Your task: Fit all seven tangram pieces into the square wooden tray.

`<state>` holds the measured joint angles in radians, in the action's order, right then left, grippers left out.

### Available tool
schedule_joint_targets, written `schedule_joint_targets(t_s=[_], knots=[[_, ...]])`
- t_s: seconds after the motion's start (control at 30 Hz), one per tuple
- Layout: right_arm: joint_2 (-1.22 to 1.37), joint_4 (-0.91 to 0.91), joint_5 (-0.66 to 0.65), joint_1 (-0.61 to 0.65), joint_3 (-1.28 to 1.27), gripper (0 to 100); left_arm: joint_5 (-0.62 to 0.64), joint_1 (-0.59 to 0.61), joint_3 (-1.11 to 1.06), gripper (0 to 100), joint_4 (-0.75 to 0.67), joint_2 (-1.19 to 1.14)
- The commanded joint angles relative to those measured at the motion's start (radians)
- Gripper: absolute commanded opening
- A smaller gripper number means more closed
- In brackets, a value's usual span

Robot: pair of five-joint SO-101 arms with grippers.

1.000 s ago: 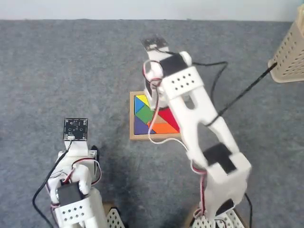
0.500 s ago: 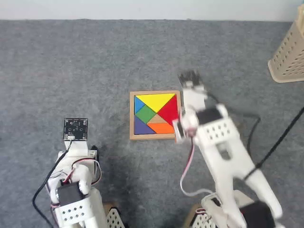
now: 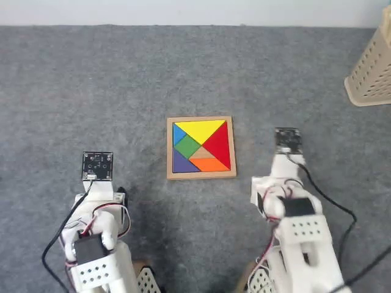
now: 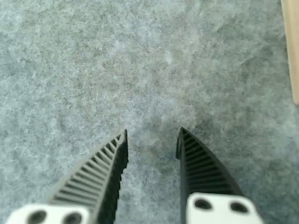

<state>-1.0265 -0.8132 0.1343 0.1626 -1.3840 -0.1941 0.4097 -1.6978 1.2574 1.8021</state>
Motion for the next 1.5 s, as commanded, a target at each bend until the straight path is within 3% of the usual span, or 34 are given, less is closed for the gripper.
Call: schedule_joint_targets(t_s=[0.0, 0.3, 0.43, 0.6, 0.8, 1.47], knots=[[-0.17, 0.048, -0.02, -0.05, -0.051, 0.6, -0.006, 0.003, 0.012, 17, 0.003, 0.008], [-0.633, 0.053, -0.02, -0.051, -0.272, 0.6, -0.006, 0.003, 0.012, 17, 0.003, 0.008], [-0.806, -0.047, -0.018, -0.054, -0.288, 0.6, -0.006, 0.003, 0.012, 17, 0.003, 0.008], [-0.754, -0.122, -0.018, -0.047, -0.301, 0.6, -0.006, 0.005, 0.012, 17, 0.003, 0.008], [-0.75, -0.483, -0.015, -0.05, -0.298, 0.6, -0.006, 0.005, 0.012, 17, 0.003, 0.008], [-0.789, -0.496, -0.017, -0.051, -0.299, 0.6, -0.006, 0.005, 0.012, 17, 0.003, 0.008]])
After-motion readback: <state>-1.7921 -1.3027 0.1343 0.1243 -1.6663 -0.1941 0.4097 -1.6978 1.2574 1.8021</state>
